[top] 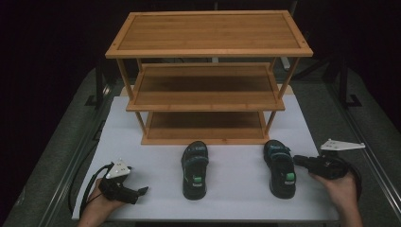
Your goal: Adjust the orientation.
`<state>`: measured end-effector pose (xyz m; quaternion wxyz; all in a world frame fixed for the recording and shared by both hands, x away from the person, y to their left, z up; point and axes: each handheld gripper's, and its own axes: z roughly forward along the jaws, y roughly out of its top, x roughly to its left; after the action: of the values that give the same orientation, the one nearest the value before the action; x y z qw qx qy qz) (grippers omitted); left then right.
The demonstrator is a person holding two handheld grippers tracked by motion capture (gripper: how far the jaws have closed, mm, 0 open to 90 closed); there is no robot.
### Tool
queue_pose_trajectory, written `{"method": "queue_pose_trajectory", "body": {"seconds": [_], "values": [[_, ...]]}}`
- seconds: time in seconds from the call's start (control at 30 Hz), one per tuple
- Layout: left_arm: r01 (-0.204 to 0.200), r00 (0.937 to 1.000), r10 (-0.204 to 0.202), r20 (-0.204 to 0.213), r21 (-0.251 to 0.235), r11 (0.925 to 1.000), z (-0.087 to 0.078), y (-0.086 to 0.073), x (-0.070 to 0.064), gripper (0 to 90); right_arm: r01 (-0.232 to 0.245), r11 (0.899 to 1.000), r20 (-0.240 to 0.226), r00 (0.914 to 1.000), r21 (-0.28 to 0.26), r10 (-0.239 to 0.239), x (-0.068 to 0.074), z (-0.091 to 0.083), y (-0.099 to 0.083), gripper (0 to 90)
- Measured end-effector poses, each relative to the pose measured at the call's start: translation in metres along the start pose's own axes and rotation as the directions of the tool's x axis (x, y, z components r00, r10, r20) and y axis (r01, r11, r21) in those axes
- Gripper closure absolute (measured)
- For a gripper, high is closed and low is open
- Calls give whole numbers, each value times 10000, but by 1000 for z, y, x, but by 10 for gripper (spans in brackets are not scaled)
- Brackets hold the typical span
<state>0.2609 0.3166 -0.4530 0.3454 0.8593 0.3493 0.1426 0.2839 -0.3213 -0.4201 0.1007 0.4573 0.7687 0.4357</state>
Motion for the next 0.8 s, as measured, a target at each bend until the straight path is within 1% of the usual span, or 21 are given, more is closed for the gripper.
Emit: {"method": "queue_pose_trajectory", "body": {"seconds": [0.17,0.23,0.3,0.33,0.4,0.43,0.47,0.53,0.6,0.67,0.8], "values": [[-9,10000,9,-7,4,10000,0,0,0,0,101,9967,-78,9999,-802,-108,4,-18,11,698],[12,10000,-12,9,3,10000,0,0,0,0,290,9932,-220,9993,-1125,-316,12,-25,16,652],[7,10000,-7,2,6,10000,0,0,0,0,475,9923,-277,9983,-1144,-509,17,-25,19,621],[3,10000,-3,-1,6,10000,0,0,0,0,475,9923,-277,9983,-1144,-509,17,-25,19,621],[14,10000,-14,13,4,10000,0,0,0,0,699,9904,-433,9962,-1193,-755,24,-24,23,583],[15,10000,-15,12,2,10000,0,0,0,0,937,9885,-548,9934,-1187,-1007,29,-23,27,554],[11,10000,-11,9,-1,10000,0,0,0,0,1006,9877,-580,9925,-1198,-1081,31,-22,28,535],[13,10000,-13,12,3,10000,0,0,0,0,1043,9871,-667,9914,-1214,-1129,33,-21,30,530],[20,10000,-20,17,4,10000,0,0,0,0,1220,9852,-854,9875,-1202,-1327,36,-15,34,494],[17,10000,-17,14,4,10000,0,0,0,0,1201,9857,-923,9870,-1181,-1313,36,-13,34,490],[31,10000,-31,32,23,10000,0,0,1,0,1290,9876,-1091,9843,-891,-1384,32,2,35,484]]}}
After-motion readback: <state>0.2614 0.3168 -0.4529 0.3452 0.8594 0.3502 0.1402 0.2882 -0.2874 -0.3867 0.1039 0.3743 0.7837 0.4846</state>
